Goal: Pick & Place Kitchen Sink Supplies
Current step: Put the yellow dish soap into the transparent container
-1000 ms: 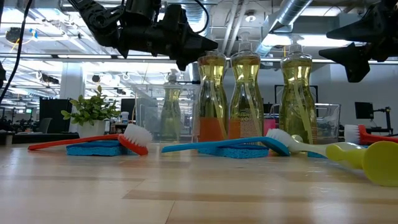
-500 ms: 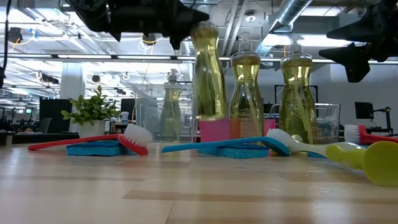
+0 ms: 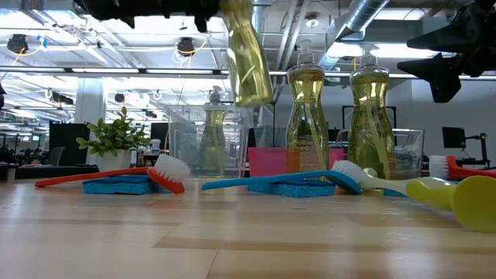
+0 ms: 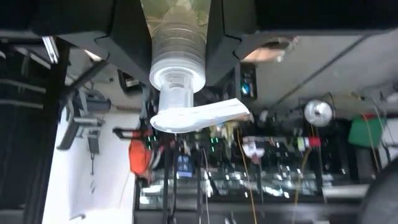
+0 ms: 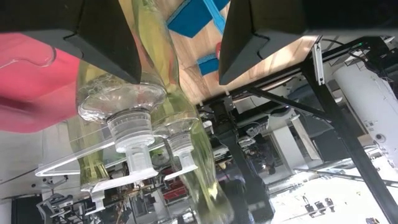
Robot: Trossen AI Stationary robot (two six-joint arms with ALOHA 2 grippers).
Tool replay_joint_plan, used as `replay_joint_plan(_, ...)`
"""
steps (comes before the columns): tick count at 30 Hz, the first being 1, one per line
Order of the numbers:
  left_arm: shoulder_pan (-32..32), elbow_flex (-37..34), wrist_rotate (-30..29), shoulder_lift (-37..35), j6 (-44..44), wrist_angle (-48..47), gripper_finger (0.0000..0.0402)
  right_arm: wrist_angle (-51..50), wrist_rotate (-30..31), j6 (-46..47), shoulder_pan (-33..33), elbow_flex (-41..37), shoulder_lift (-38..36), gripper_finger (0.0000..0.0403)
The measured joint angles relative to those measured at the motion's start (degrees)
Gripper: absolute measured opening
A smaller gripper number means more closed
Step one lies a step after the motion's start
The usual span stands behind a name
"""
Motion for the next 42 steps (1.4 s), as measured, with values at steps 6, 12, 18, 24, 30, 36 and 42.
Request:
replay_joint_plan(6,2.8,0.0,0.0,-5.7,0.0,-0.1,0.0121,0.0,0.1,0.0,0.0,0.0,0.0,0.0209)
replay_joint_plan(12,6.2,0.0,-0.1,-9.6,0.0,-0.1,0.0124,-0.4,0.1,0.0,0.0,0.0,0.0,0.0209)
replay_joint_plan(18,11.1,0.1,-2.1,-10.9,0.0,-0.1,0.0121,-0.5,0.1,0.0,0.0,0.0,0.0,0.0209)
replay_joint_plan(24,16.1,0.1,-2.9,-9.4,0.1,-0.4,0.0123,-0.5,0.1,0.0,0.0,0.0,0.0,0.0209)
replay_joint_plan(30,19.4,0.1,-2.9,-4.9,0.1,-0.4,0.0124,-0.6,0.1,0.0,0.0,0.0,0.0,0.0209)
replay_joint_plan(36,20.9,0.1,-2.9,1.3,0.1,-0.4,0.0121,-1.3,0.1,0.0,0.0,0.0,0.0,0.0209)
replay_joint_plan(42,21.9,0.1,-2.9,7.1,0.1,0.7,0.0125,-1.3,0.1,0.0,0.0,0.0,0.0,0.0209)
